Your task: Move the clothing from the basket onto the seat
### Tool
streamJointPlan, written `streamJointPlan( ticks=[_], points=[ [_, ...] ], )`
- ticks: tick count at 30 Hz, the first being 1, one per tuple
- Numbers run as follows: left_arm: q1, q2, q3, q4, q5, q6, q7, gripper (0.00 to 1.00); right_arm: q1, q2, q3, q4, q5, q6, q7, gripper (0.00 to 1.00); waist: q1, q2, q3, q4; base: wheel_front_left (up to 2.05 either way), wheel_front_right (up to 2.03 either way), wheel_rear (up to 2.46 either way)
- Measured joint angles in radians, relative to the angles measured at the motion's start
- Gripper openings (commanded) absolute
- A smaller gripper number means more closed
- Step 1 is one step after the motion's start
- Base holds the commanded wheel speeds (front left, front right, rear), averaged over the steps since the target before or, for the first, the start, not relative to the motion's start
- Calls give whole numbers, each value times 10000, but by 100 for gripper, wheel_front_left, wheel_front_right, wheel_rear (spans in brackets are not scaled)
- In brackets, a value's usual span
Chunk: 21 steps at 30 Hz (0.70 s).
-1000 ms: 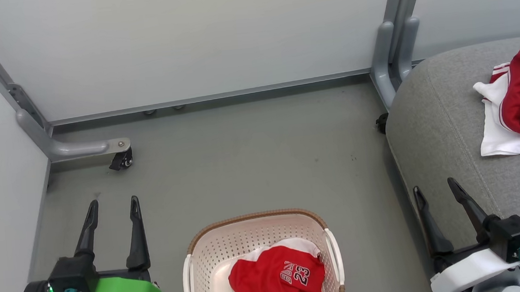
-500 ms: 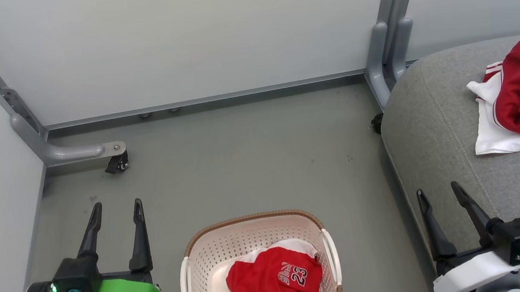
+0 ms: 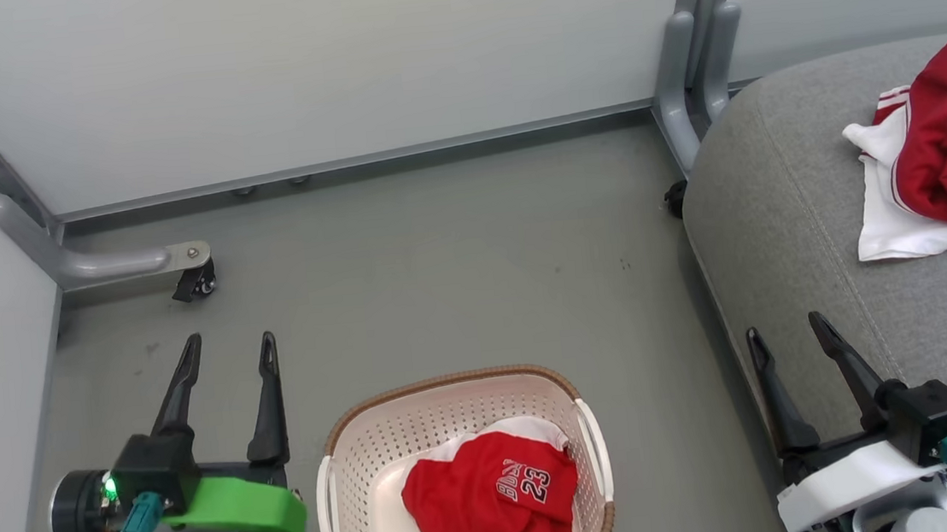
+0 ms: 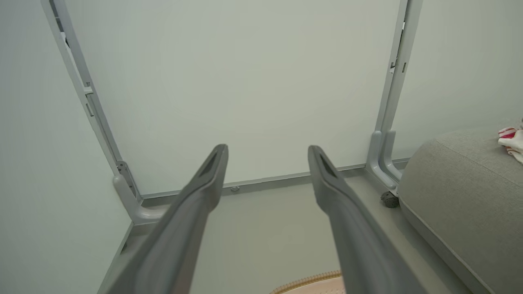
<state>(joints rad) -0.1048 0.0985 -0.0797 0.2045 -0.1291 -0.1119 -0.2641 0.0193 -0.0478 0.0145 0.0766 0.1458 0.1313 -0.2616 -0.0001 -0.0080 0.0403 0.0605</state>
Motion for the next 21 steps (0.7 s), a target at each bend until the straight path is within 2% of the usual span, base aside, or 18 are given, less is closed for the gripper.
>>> streamJointPlan(
  ticks=[10,21],
  points=[
    [-1799,407,-1281,907,-4,-159,-2,100,-1054,0,92,-284,-63,0,0,100,0,0,880,-482,0,0,0],
    [-3827,1237,-3622,2706,-581,-171,0,100,-2525,-2,447,-788,-61,0,0,100,1,0,2474,-1243,0,0,0]
  ],
)
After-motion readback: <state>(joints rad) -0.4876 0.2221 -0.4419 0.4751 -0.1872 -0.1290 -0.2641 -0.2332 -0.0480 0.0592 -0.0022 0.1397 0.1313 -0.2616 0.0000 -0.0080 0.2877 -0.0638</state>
